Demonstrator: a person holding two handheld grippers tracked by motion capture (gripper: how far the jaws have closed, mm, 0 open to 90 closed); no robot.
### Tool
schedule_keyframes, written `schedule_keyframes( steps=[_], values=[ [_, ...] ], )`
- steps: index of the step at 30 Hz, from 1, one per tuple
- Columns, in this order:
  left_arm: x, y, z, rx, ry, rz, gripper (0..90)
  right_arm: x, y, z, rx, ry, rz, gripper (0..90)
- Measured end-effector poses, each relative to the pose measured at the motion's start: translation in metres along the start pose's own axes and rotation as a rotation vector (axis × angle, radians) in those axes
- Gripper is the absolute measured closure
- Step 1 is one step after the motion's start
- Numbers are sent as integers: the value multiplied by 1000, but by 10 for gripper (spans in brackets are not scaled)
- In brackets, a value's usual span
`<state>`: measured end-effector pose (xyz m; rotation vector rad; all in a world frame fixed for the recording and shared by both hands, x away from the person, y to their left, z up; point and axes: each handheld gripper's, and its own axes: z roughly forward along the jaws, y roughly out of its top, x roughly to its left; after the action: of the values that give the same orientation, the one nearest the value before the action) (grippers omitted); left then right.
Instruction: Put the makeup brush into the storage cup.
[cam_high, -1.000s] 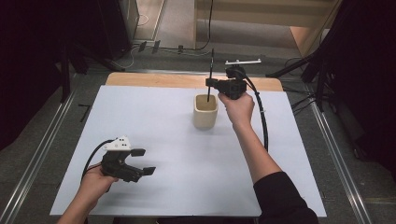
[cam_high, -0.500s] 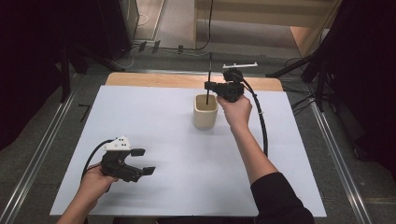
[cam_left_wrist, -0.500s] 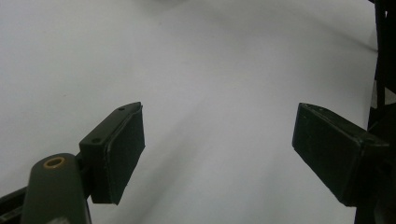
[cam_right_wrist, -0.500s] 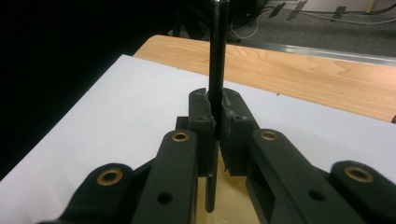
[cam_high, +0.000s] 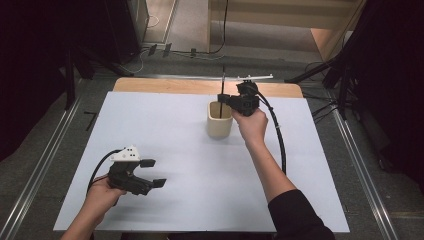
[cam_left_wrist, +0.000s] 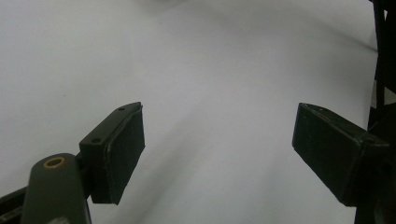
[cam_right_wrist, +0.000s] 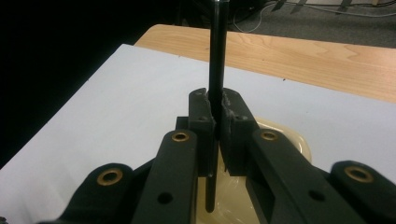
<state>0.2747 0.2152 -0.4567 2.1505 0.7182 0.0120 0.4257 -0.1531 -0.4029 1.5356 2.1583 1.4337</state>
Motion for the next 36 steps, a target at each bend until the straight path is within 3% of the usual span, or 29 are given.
schedule_keyframes(
  steps=[14,25,27,28,30,32,36],
  values=[
    [0,0,0,0,1,2,172,-3,-14,5,33,-3,-2,856],
    [1,1,1,-2,-3,0,172,-3,-12,3,26,-9,-7,842],
    [1,1,1,-3,-1,1,172,-3,-12,1,15,-8,-18,689],
    [1,1,1,-3,-1,2,173,-3,-11,-1,-8,-5,-49,507],
    [1,1,0,0,0,0,172,-3,-9,-6,-51,-18,-107,343],
    [1,1,0,5,2,2,172,-4,-8,-11,-59,-4,-98,279],
    [1,1,0,1,0,3,172,-4,-9,-16,-19,8,-104,269]
  ],
)
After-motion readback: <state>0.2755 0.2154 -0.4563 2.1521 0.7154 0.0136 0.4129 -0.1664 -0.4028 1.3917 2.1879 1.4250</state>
